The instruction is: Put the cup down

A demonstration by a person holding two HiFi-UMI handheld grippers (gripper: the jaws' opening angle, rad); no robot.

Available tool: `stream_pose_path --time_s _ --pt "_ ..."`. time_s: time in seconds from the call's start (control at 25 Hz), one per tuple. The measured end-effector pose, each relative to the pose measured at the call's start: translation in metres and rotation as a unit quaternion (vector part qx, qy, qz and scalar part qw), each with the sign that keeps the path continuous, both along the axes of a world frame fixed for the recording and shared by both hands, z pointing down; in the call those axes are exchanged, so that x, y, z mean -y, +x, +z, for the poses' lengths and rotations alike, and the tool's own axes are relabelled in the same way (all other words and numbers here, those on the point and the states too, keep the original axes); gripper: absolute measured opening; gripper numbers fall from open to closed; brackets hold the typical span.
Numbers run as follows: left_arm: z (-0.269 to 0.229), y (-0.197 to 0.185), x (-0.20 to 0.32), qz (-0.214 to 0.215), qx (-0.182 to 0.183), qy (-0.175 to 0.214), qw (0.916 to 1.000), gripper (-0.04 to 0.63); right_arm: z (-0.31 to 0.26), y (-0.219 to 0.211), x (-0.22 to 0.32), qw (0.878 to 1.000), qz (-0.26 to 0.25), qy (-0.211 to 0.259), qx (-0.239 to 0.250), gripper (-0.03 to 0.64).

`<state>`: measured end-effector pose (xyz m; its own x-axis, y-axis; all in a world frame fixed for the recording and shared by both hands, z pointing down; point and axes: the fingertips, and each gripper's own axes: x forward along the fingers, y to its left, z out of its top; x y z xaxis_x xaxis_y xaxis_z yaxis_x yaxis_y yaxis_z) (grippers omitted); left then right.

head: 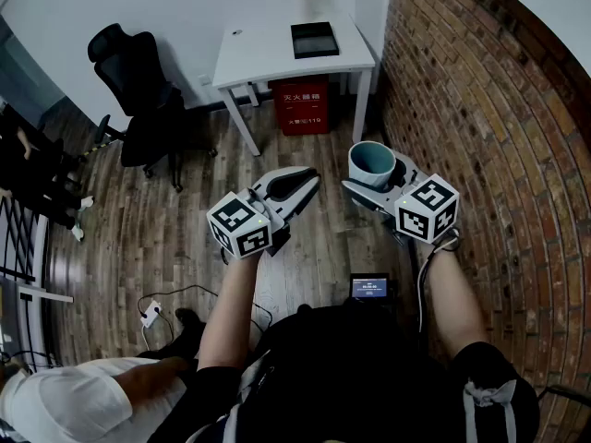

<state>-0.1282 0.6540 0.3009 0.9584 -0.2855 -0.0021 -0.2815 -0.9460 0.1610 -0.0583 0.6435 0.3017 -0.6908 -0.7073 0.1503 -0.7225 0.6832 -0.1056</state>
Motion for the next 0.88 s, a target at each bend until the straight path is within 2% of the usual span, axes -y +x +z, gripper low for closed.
stream_pose_path --time_s 0.88 --pt "0.0022 -0.0027 -0.0003 0.001 0.003 -0.002 1.0 0.054 0.0004 -0.0036 -0.0012 1.0 -0.003 -0.005 0.007 0.394"
